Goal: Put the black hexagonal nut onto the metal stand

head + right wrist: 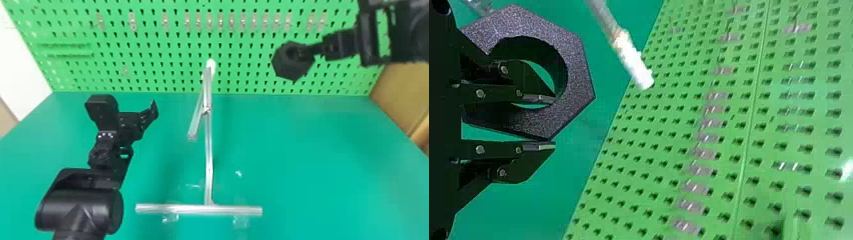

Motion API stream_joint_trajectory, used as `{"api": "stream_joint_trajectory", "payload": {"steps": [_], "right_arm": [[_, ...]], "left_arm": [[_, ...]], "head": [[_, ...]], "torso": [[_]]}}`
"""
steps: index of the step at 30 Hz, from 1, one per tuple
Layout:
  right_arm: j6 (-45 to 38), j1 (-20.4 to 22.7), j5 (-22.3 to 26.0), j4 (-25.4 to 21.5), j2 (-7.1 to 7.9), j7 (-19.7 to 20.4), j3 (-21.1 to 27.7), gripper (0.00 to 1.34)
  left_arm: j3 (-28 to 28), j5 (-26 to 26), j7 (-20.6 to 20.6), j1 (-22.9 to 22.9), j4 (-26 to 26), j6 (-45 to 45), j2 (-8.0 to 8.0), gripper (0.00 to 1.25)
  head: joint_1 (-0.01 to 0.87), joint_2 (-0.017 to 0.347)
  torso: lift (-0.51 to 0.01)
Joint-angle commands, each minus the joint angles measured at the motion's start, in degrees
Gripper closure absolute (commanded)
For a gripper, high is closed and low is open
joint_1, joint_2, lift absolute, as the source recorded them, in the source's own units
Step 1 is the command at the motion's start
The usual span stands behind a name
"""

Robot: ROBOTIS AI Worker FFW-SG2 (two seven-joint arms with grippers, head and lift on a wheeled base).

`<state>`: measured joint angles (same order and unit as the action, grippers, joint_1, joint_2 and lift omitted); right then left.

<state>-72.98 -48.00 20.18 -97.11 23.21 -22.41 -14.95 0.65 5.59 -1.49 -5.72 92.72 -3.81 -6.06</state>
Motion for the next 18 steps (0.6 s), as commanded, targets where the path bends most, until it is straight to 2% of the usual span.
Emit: {"api": "stream_joint_trajectory", "payload": {"steps": [1, 8, 18], "right_arm": [[1.0, -5.5, 3.2, 2.7, -0.54, 0.0, -5.3, 1.09], [3.3, -10.2, 5.8, 6.4, -2.91, -0.1, -11.5, 1.09], [5.8, -13.2, 7.9, 9.7, -5.90, -0.1, -15.9, 1.10]], "left_arm": [[0.1, -0.1, 0.0, -0.1, 0.0, -0.2, 0.00, 0.16], [0.2, -0.2, 0.0, -0.3, 0.0, -0.4, 0.00, 0.16], [0.2, -0.4, 0.0, -0.3, 0.0, -0.5, 0.00, 0.16]], "head": [[0.693, 0.081], [0.693, 0.081], [0.693, 0.081]], "torso": [[-0.001], [-0.001], [-0.001]]}}
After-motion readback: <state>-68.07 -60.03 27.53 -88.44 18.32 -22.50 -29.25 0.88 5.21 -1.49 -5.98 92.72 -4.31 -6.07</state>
